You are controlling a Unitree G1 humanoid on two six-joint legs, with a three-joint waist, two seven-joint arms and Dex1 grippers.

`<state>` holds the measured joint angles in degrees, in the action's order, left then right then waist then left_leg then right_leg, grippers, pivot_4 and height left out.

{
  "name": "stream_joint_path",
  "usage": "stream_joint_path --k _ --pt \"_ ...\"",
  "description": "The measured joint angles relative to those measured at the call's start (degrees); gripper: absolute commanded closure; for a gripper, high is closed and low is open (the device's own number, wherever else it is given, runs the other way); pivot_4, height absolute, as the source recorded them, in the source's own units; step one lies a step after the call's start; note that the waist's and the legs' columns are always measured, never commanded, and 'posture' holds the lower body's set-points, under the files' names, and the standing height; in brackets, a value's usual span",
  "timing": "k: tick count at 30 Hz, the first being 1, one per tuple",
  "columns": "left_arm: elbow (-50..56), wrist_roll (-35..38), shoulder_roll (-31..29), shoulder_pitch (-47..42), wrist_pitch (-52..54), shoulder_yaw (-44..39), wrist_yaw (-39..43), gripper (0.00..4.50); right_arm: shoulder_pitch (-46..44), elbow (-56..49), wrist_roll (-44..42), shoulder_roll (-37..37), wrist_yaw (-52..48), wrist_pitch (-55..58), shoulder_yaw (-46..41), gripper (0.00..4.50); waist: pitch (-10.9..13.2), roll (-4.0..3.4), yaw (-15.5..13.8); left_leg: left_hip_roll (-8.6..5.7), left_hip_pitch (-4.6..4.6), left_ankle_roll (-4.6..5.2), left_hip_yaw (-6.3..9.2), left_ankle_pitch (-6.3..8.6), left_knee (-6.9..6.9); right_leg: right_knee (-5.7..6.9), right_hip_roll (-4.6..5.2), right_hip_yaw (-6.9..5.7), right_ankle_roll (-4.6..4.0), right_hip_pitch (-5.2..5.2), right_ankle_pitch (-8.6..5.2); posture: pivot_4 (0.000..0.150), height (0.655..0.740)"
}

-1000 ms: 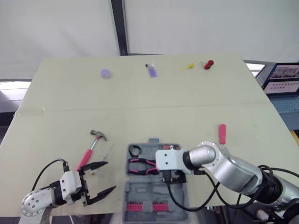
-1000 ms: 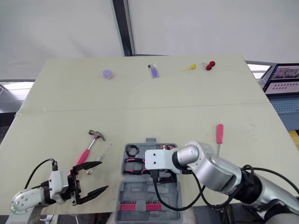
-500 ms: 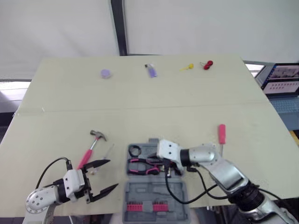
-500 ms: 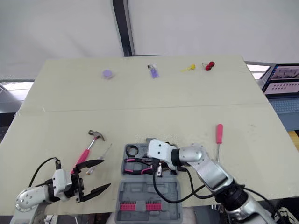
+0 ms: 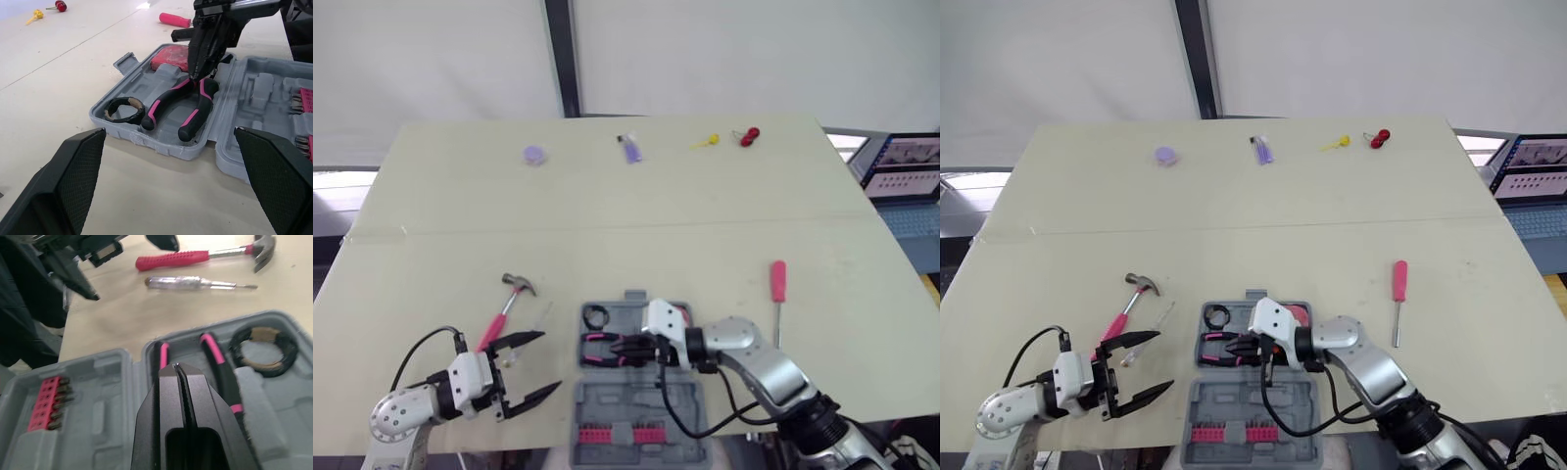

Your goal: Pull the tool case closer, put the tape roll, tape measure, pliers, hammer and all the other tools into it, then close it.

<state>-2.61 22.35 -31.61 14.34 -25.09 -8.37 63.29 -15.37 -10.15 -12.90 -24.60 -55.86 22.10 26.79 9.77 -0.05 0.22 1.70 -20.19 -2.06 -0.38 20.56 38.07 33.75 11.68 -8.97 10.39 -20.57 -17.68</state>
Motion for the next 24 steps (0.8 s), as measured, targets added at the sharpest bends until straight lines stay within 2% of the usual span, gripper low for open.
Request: stream_joint_path --k 10,24 --pt "0.4 -0.2 0.0 -0.1 0.1 0.1 -0.9 0.0 -0.4 3.1 2.6 0.2 -0.3 -0.7 1.8 4.44 0.0 0.0 0.0 0.0 0.01 0.0 -0.01 0.0 0.0 0.0 0.0 0.0 0.0 0.0 0.0 0.15 0.74" --pt "7.5 -0.3 -0.1 0.4 5.1 0.6 -5.0 0.0 -3.2 5.1 7.5 -0.4 -1.4 -2.0 5.8 4.44 -0.4 -0.04 0.0 0.01 0.08 0.0 0.0 0.0 -0.01 0.0 0.0 0.01 0.0 0.06 0.0 0.15 0.74"
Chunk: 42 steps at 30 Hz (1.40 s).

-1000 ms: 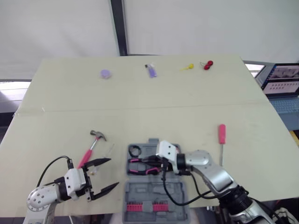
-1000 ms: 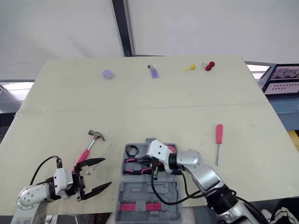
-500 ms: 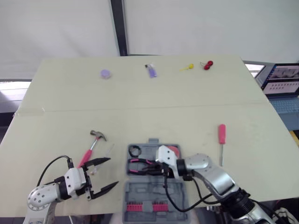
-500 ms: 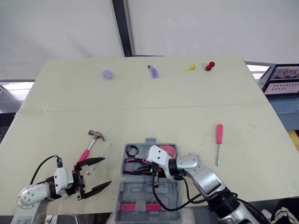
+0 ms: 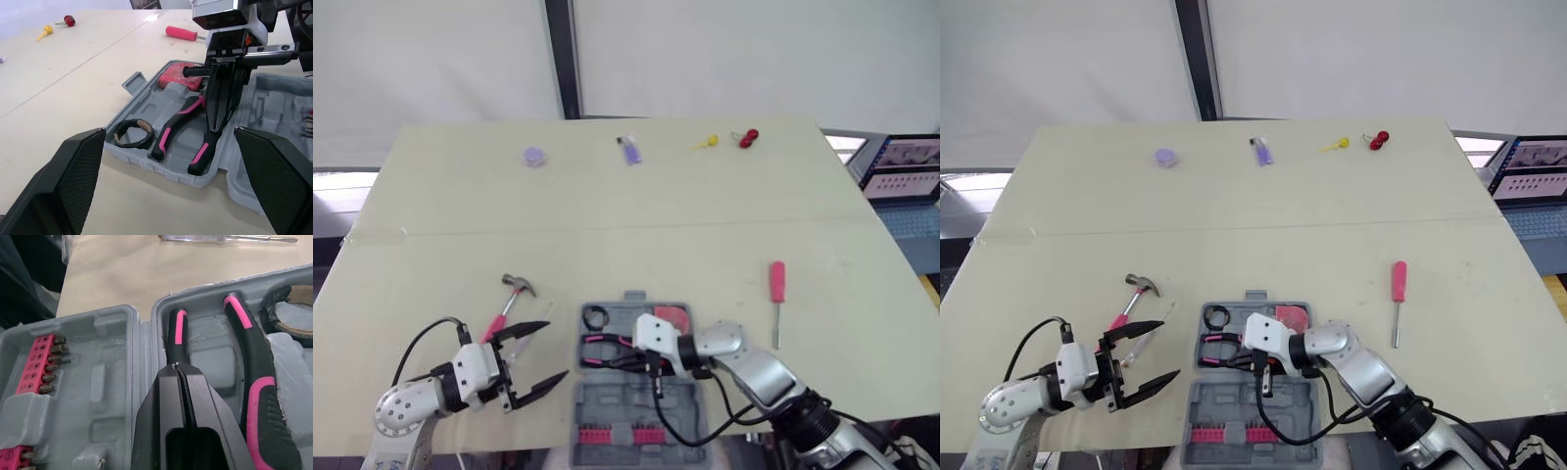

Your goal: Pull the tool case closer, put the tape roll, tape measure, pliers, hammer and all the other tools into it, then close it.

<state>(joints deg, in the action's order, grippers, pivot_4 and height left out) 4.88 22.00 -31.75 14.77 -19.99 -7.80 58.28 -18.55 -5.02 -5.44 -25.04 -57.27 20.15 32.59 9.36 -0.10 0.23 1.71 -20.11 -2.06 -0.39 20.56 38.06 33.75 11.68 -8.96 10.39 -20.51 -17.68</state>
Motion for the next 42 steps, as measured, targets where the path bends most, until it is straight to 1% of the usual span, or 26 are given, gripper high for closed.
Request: stream_joint_path --k 6,10,14,17,19,20,23,24,25,27,31,35,39,42 --pt "1.3 -0.1 0.0 0.0 1.0 0.0 -0.2 0.0 0.0 -0.1 -0.3 0.1 0.0 0.0 -0.6 4.44 -0.4 -0.03 0.0 0.0 0.01 0.0 0.0 0.0 -0.02 -0.02 0.0 -0.01 0.0 0.02 0.0 0.15 0.74" --pt "1.4 0.0 0.0 0.1 2.7 0.1 -0.3 0.0 1.7 -0.4 -3.5 0.8 -0.5 0.7 -2.8 4.44 -0.3 -0.04 -0.1 0.0 -0.03 0.0 0.0 0.01 -0.01 -0.04 0.0 -0.01 0.0 0.01 0.0 0.15 0.74" --pt "3.7 1.1 -0.6 -0.8 9.2 0.4 -1.9 0.0 -0.3 -6.3 -9.4 1.0 -0.2 4.7 -9.8 4.44 -0.3 -0.16 -0.1 0.0 -0.08 0.0 0.02 0.01 0.02 -0.03 0.0 0.0 0.0 -0.03 0.0 0.15 0.74" --pt "5.5 1.1 -2.4 -3.5 14.5 -0.6 -5.4 0.0 -2.4 -10.3 -13.6 -0.7 1.5 7.7 -18.0 4.44 -0.3 -0.15 -0.5 0.0 -0.08 0.0 0.08 0.01 0.03 -0.02 0.0 -0.01 0.0 0.01 0.0 0.15 0.74" --pt "3.7 0.1 -3.7 -5.9 16.5 -3.2 -8.5 0.0 -1.7 -10.1 -14.9 -3.7 2.9 8.7 -23.7 3.94 -0.3 -0.15 -0.6 -0.01 -0.08 0.0 0.05 0.01 0.01 -0.04 0.0 -0.01 0.0 0.01 0.0 0.15 0.74" --pt "1.0 0.2 -4.6 -7.4 17.8 -5.7 -10.4 0.0 -0.2 -8.7 -15.1 -6.4 3.4 8.8 -27.7 3.56 -0.3 -0.15 -0.9 -0.01 -0.08 0.0 0.03 0.01 -0.01 -0.06 -0.01 -0.02 0.0 0.0 0.0 0.15 0.74" --pt "-5.2 0.3 -6.7 -8.5 20.8 -12.2 -14.2 0.0 5.0 -2.9 -15.3 -12.1 4.5 8.7 -36.6 2.17 -0.3 -0.15 -0.8 -0.01 -0.07 0.02 -0.05 0.02 -0.1 -0.11 -0.01 -0.02 0.0 -0.04 0.0 0.15 0.74" --pt "-6.8 0.2 -7.3 -8.8 21.7 -14.2 -15.6 0.0 7.2 -0.5 -15.3 -13.7 4.6 8.3 -39.5 1.62 -0.3 -0.14 -0.7 -0.01 -0.07 0.02 -0.07 0.02 -0.1 -0.11 -0.01 -0.02 0.0 -0.04 0.0 0.15 0.74" --pt "-8.3 0.2 -7.6 -9.1 21.9 -15.9 -16.9 0.0 9.2 1.7 -15.2 -14.6 4.9 7.4 -41.8 1.05 -0.3 -0.14 -0.5 -0.01 -0.06 0.02 -0.1 0.02 -0.1 -0.11 -0.01 -0.01 0.0 -0.04 0.0 0.15 0.74" --pt "-11.3 0.1 -8.0 -9.6 21.9 -19.1 -19.2 0.0 11.9 5.0 -15.1 -15.5 5.8 5.6 -45.5 0.1 -0.3 -0.15 -0.3 0.0 -0.04 0.02 -0.14 0.02 -0.09 -0.09 0.0 0.0 0.0 -0.03 0.0 0.15 0.74" --pt "-20.1 -0.8 -8.9 -9.6 22.0 -25.8 -25.9 0.0 16.3 14.7 -14.2 -17.2 9.6 -0.4 -54.8 0.04 -0.3 -0.15 0.1 0.0 0.02 0.03 -0.24 0.03 -0.15 -0.12 0.01 0.01 0.0 -0.05 0.0 0.15 0.74" --pt "-24.6 -2.2 -8.6 -8.1 22.9 -29.6 -32.4 0.0 17.6 23.3 -13.6 -17.2 14.7 -6.7 -61.9 0.04 -0.2 -0.15 0.1 0.01 0.02 0.03 -0.24 0.03 -0.17 -0.15 0.01 0.02 0.0 -0.05 0.0 0.15 0.74" --pt "-26.3 -3.4 -7.7 -6.6 22.9 -30.4 -35.9 0.0 17.7 29.0 -13.5 -17.2 16.8 -10.7 -63.9 0.04 -0.3 -0.15 0.0 0.01 0.03 0.02 -0.27 0.03 -0.15 -0.15 0.02 0.05 0.0 -0.04 0.0 0.15 0.74" --pt "-27.7 -3.9 -7.6 -6.1 22.4 -30.3 -36.0 0.0 17.1 32.1 -13.3 -17.2 16.8 -13.1 -63.6 0.04 -0.3 -0.15 0.0 0.01 0.03 0.02 -0.28 0.03 -0.13 -0.14 0.02 0.06 0.0 -0.03 0.0 0.15 0.74"
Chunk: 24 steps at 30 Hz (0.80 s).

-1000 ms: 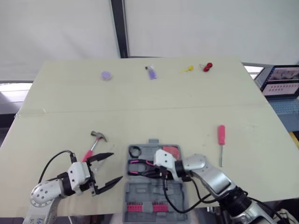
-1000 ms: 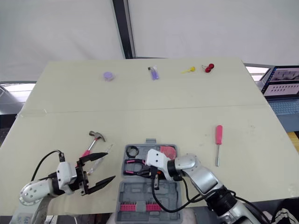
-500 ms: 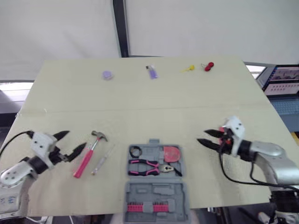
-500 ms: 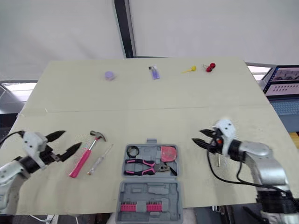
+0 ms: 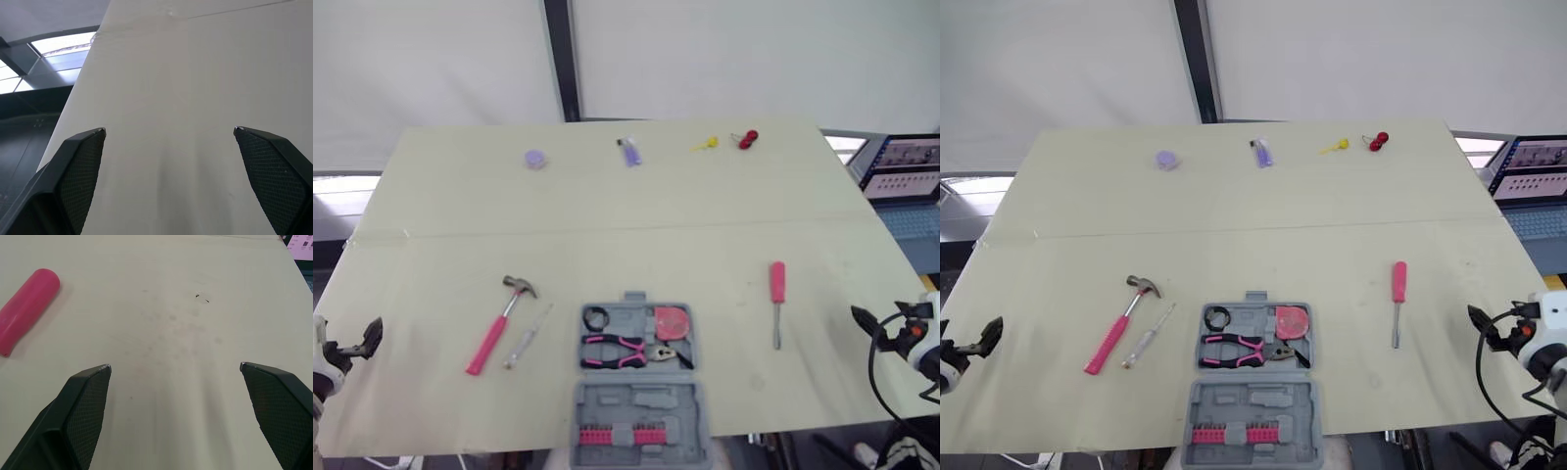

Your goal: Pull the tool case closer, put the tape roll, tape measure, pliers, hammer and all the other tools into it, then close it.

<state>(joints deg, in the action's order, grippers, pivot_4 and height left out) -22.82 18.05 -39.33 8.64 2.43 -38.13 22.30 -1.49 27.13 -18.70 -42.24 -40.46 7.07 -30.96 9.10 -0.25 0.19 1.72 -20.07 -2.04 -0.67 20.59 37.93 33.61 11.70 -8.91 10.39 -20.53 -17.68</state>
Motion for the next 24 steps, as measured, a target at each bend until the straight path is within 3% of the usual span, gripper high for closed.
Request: stream_joint_path --k 8,13,14,18,22,24 --pt "1.7 0.5 0.0 0.3 -0.8 1.0 3.8 0.0 -2.5 2.2 -0.5 -1.0 -1.6 0.1 1.3 0.04 0.0 -0.03 0.0 0.0 -0.02 0.0 0.0 0.0 0.01 0.0 0.0 0.01 0.0 -0.01 0.0 0.15 0.74" --pt "18.6 6.4 -0.2 2.0 1.9 8.2 17.8 0.0 0.4 -17.1 -8.1 -5.6 -11.2 15.3 5.8 0.04 0.0 -0.11 -0.2 0.06 -0.02 0.0 0.03 0.0 0.11 0.04 -0.02 0.01 -0.04 0.02 0.02 0.15 0.74" --pt "21.4 6.5 -1.1 1.8 2.2 10.5 20.2 0.52 0.5 -21.3 -9.1 -6.1 -12.4 17.3 7.6 0.0 0.0 -0.1 -0.2 0.06 -0.02 0.0 0.03 0.0 0.1 0.04 -0.02 0.0 -0.04 0.02 0.03 0.15 0.74" --pt "29.5 6.7 -5.0 0.2 7.1 19.1 27.4 2.31 0.1 -31.9 -9.7 -7.5 -16.2 20.7 15.9 1.34 0.1 -0.13 -0.2 0.05 -0.04 0.0 0.02 0.03 0.09 0.0 -0.02 0.0 -0.04 0.01 0.03 0.15 0.74" --pt "33.0 5.1 -9.2 -0.5 10.7 27.9 33.5 4.44 -0.4 -40.1 -7.9 -11.4 -19.3 23.0 24.0 3.44 0.1 -0.22 -0.3 0.05 -0.06 0.01 0.02 0.03 0.08 0.0 -0.03 -0.01 -0.04 -0.03 0.03 0.15 0.74" --pt "33.3 3.5 -10.8 -0.7 11.5 31.2 35.5 4.5 -0.3 -42.9 -5.3 -12.9 -20.2 22.7 28.5 4.36 0.1 -0.22 -0.3 0.05 -0.07 0.01 0.01 0.04 0.09 -0.02 -0.03 0.0 -0.04 -0.03 0.03 0.15 0.74"
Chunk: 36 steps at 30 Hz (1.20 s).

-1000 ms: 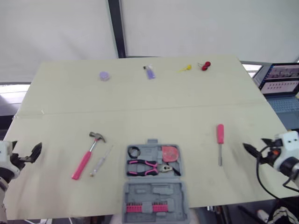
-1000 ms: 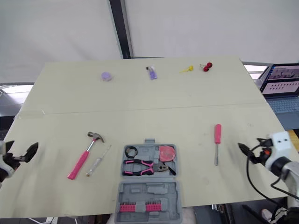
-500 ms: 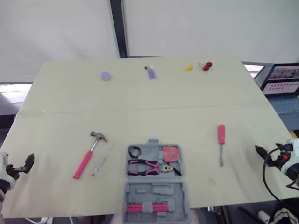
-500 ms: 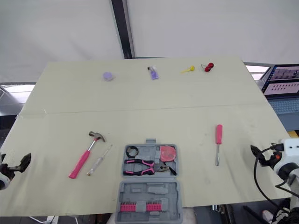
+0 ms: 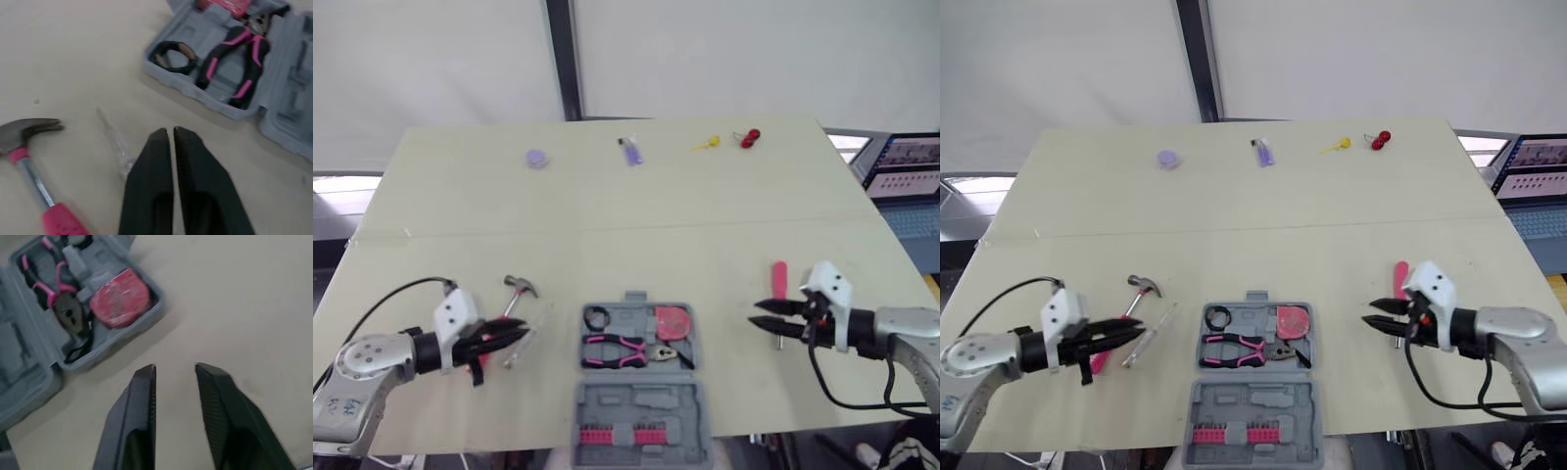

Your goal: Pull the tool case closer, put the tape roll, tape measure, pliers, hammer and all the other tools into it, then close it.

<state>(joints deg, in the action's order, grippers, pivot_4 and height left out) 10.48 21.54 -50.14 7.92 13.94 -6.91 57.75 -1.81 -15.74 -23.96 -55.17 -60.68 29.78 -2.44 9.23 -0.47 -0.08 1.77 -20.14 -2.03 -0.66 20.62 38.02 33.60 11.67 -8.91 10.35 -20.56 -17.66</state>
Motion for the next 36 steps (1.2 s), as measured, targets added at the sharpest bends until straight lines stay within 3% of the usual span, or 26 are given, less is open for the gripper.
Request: stream_joint_path --k 7,23,36 --pt "0.6 -4.0 -0.5 0.1 1.0 6.7 2.3 4.5 -0.2 -4.2 9.0 -0.8 -0.5 -1.1 12.5 4.45 0.0 0.01 -0.2 0.0 -0.03 0.0 0.0 0.0 0.04 0.0 0.0 0.0 0.0 -0.01 0.0 0.15 0.74" --pt "2.7 -11.8 5.4 -2.7 2.5 18.2 -1.4 4.5 -2.2 -9.7 13.3 1.1 -0.4 3.0 21.1 4.45 0.0 0.02 -1.4 0.0 -0.04 0.0 0.01 0.0 0.17 0.03 0.0 0.0 -0.06 0.01 0.04 0.15 0.74" --pt "2.4 -15.8 7.5 -3.7 0.4 18.9 -1.9 4.5 -3.6 -9.7 15.9 3.3 0.3 5.1 23.0 4.45 0.0 -0.03 -1.8 -0.01 -0.01 0.01 0.02 0.0 0.24 0.03 0.0 0.0 -0.09 0.09 0.06 0.15 0.74"
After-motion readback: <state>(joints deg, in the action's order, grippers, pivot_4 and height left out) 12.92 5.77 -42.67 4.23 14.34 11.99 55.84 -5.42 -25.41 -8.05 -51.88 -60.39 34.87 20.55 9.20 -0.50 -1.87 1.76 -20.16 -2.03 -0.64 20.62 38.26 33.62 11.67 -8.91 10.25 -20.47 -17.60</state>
